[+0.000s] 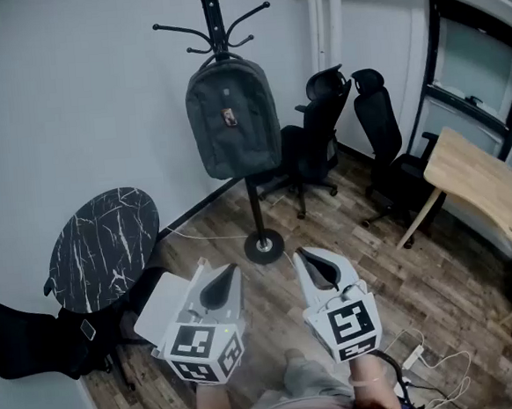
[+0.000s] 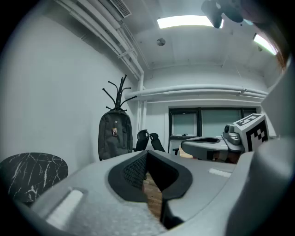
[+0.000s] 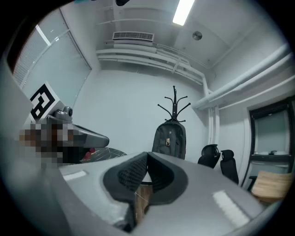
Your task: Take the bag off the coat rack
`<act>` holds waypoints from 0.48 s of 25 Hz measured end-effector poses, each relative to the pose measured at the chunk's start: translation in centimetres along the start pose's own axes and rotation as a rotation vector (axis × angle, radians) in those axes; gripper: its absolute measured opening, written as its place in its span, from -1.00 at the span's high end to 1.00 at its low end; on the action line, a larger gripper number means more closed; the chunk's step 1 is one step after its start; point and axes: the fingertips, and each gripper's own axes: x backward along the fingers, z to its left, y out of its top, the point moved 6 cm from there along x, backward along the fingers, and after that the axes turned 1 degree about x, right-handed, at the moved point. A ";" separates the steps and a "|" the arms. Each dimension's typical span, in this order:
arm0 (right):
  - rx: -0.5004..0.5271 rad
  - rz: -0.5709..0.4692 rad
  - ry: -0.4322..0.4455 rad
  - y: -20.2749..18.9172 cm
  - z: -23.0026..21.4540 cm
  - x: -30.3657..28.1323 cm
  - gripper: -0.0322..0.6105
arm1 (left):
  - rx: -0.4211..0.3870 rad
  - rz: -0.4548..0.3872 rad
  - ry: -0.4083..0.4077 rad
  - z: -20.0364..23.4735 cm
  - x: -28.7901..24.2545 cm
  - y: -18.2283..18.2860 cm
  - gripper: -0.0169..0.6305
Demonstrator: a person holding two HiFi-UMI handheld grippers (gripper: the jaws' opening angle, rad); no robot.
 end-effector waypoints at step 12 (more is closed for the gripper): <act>-0.073 -0.021 -0.019 -0.6 -2.5 -3.9 0.89 | 0.007 0.029 -0.035 2.0 -5.4 0.2 0.92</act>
